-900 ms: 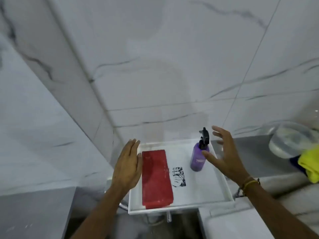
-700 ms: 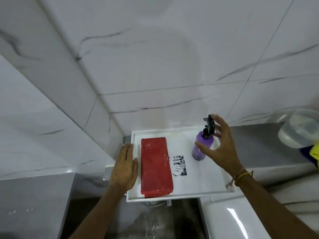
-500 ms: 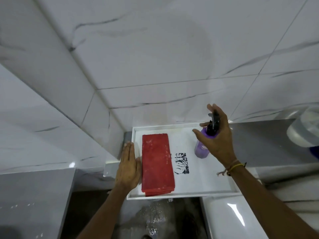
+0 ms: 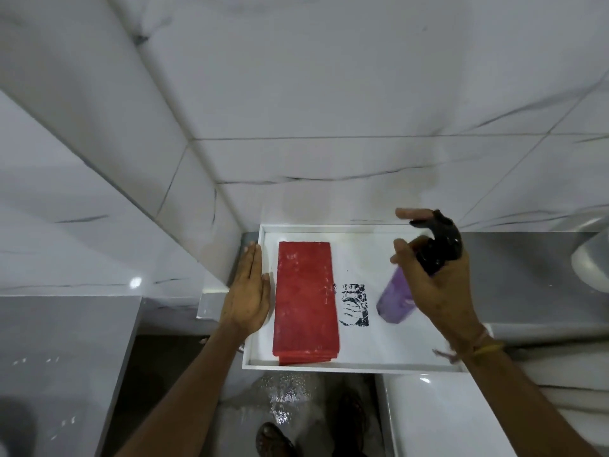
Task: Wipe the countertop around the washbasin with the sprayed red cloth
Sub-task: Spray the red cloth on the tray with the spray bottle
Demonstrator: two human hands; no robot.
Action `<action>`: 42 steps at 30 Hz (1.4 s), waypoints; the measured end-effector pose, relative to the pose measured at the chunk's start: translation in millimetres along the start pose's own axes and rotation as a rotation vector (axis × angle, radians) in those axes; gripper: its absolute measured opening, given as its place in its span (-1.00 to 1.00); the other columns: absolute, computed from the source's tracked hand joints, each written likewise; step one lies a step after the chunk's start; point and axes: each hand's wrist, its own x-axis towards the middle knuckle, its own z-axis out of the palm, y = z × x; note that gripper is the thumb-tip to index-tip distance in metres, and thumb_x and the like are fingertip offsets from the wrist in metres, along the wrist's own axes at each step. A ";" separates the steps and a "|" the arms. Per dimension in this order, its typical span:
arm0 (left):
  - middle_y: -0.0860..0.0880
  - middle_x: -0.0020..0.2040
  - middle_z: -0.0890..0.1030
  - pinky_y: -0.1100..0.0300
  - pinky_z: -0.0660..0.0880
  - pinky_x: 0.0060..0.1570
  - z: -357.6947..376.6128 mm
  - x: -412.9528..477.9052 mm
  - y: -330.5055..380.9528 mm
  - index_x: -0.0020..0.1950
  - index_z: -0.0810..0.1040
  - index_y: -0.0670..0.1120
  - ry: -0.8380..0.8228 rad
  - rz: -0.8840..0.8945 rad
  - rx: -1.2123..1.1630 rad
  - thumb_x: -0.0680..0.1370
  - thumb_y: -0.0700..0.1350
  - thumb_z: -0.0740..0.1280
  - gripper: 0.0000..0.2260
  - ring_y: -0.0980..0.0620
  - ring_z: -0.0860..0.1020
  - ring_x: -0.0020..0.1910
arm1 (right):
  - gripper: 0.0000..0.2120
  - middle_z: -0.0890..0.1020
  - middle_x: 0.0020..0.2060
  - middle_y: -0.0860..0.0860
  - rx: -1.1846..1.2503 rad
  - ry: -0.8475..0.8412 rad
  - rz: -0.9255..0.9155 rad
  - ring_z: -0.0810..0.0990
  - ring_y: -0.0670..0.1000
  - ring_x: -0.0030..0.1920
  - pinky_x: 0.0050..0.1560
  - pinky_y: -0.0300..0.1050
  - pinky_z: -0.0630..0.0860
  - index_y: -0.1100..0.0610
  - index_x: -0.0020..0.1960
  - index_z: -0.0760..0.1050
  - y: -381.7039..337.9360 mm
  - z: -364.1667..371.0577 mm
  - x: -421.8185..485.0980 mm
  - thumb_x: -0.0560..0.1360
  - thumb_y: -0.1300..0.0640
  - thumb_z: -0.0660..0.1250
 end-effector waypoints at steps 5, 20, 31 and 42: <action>-0.09 0.58 -0.07 0.20 -0.13 0.49 -4.8 1.8 6.4 0.53 -0.11 -0.18 -0.017 0.011 -0.032 0.58 0.03 -0.08 -0.43 0.10 -0.15 0.52 | -0.77 0.66 -0.05 -0.12 0.043 -0.215 0.206 0.60 0.09 -0.41 -0.28 -0.32 0.54 -0.04 0.05 0.52 -30.5 9.9 -49.9 0.42 0.15 0.39; -0.08 0.58 -0.11 0.12 -0.12 0.52 -3.3 -2.9 2.4 0.54 -0.15 -0.16 -0.039 -0.013 -0.063 0.65 -0.02 -0.04 -0.47 0.01 -0.14 0.56 | -0.85 0.65 -0.35 -0.06 -0.153 -0.413 0.668 0.61 -0.11 -0.50 -0.37 -0.39 0.49 0.09 -0.14 0.54 -29.3 60.2 -74.8 0.43 0.05 0.46; -0.08 0.59 -0.10 0.14 -0.12 0.51 -4.1 -0.9 0.7 0.54 -0.14 -0.16 -0.044 -0.011 -0.073 0.65 -0.02 -0.03 -0.47 0.01 -0.13 0.56 | -0.51 0.71 -0.24 0.06 -0.243 -0.463 0.767 0.65 -0.08 -0.40 -0.33 -0.32 0.51 0.16 -0.13 0.58 -17.6 71.0 -70.9 0.30 -0.28 0.41; -0.09 0.59 -0.08 0.18 -0.13 0.49 0.3 -0.1 -2.2 0.54 -0.13 -0.16 -0.031 0.002 -0.056 0.63 0.03 -0.08 -0.46 0.01 -0.12 0.56 | -0.40 0.68 -0.33 0.05 -0.247 -0.443 0.768 0.65 -0.09 -0.44 -0.35 -0.29 0.55 0.22 -0.12 0.57 -16.8 71.7 -68.5 0.21 -0.33 0.39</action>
